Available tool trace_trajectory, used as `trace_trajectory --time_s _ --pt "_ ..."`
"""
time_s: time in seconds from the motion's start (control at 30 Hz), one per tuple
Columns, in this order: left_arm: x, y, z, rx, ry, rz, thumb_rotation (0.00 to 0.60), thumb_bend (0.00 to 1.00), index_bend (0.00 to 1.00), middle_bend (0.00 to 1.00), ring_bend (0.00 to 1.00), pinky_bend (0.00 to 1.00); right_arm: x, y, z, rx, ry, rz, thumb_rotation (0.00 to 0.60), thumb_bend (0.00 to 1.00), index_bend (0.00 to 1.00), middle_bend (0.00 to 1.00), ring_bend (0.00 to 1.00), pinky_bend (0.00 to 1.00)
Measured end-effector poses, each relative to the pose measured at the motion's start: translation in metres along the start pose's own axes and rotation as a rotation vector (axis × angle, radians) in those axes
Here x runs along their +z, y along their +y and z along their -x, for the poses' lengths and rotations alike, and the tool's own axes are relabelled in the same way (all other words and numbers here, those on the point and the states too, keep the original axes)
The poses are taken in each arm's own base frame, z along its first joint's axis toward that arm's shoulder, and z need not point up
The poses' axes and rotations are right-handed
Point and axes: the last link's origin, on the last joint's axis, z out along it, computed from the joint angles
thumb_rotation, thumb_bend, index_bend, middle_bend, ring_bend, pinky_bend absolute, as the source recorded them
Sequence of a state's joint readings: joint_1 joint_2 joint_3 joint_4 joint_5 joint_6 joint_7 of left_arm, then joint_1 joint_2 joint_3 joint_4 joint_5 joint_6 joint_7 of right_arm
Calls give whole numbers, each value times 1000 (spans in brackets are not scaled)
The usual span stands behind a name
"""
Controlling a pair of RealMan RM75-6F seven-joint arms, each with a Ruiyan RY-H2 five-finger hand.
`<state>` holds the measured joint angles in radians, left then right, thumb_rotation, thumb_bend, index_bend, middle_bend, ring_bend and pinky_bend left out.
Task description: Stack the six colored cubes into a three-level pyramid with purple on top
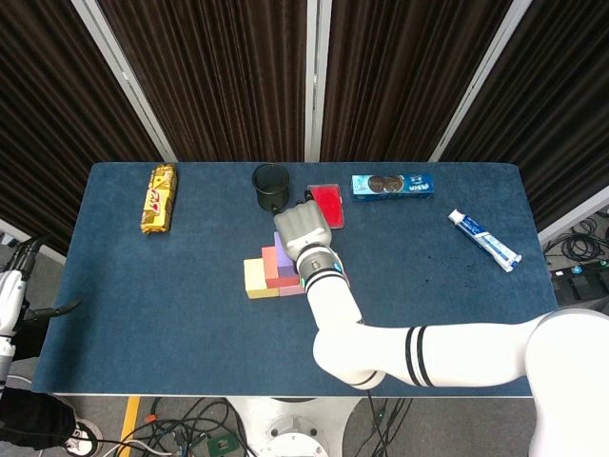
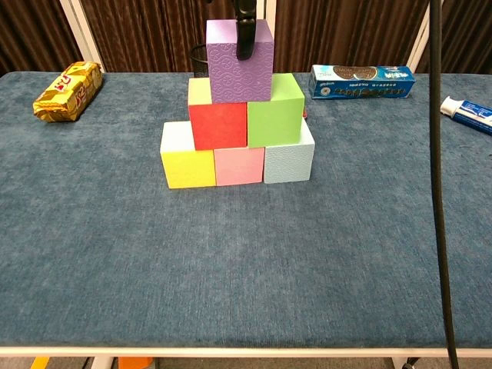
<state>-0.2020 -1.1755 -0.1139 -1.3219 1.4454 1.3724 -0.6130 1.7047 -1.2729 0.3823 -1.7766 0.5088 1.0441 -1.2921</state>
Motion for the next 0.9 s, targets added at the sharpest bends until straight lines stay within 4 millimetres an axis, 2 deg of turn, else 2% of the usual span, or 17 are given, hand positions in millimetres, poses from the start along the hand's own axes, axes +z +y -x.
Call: trace_trajectory --time_s 0.1,0.37,0.5,0.9 --pt "0 0 0 1 -1 0 600 62 65 79 0 151 1 0 1 2 -7 -1 600 136 0 590 160 0" --pt "1 1 -1 3 -2 1 600 62 64 79 0 151 0 0 2 10 -23 -27 600 17 0 227 8 0" --pt "1 1 -1 3 -2 2 600 62 64 79 0 151 -1 0 2 14 -30 -44 600 0 0 100 0 0" --pt "0 2 -1 6 -1 5 600 62 64 79 0 151 -3 2 1 21 -38 -60 600 0 0 31 0 0"
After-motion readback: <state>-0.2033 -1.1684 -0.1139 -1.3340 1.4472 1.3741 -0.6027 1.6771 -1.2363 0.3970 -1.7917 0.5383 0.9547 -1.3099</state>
